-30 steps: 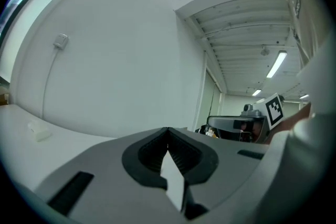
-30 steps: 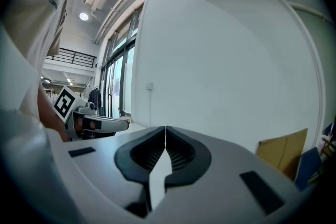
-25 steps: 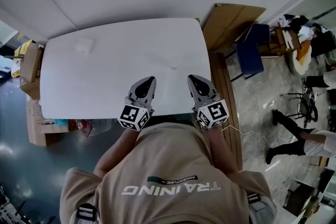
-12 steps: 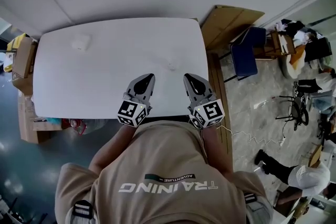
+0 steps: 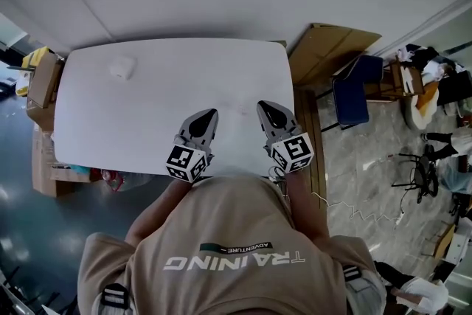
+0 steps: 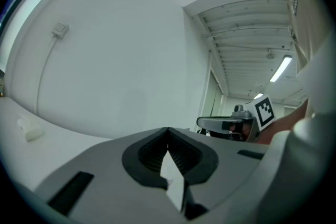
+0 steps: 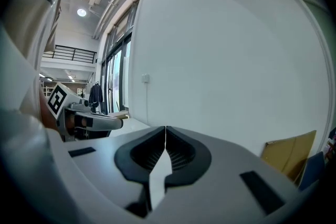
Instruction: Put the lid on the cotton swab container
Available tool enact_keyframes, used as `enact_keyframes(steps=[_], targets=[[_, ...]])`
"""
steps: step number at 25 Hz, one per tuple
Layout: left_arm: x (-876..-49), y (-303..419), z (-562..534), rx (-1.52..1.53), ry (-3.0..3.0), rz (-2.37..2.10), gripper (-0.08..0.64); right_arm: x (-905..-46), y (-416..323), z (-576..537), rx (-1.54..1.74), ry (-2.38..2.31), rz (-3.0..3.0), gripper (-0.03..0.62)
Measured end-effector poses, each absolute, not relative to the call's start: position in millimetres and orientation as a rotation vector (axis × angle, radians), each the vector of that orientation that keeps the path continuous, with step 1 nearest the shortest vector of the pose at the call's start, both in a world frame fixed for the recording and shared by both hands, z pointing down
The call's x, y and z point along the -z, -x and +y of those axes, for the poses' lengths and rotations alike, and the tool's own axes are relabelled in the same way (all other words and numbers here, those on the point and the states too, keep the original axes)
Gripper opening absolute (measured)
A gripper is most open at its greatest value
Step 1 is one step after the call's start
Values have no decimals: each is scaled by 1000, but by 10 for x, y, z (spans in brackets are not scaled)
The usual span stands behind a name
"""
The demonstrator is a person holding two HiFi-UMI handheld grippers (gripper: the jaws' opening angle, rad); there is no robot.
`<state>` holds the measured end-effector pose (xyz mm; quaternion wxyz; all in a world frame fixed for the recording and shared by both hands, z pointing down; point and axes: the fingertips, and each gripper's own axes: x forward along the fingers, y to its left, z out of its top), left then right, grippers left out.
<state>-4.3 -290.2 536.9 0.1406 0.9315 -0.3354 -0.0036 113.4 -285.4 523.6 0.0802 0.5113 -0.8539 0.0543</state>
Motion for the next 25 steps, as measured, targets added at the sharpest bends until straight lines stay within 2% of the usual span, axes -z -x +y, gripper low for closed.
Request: enact_keyframes(steps=[15, 25], targets=[[-5603, -39, -2905, -58, -2618, -1012, 12, -6389, -1102, -3413, -423, -1159, -2396, 18], [-5564, 38, -2901, -46, -2620, -1034, 12, -6877, -1144, -3428, -653, -1119, -2279, 18]])
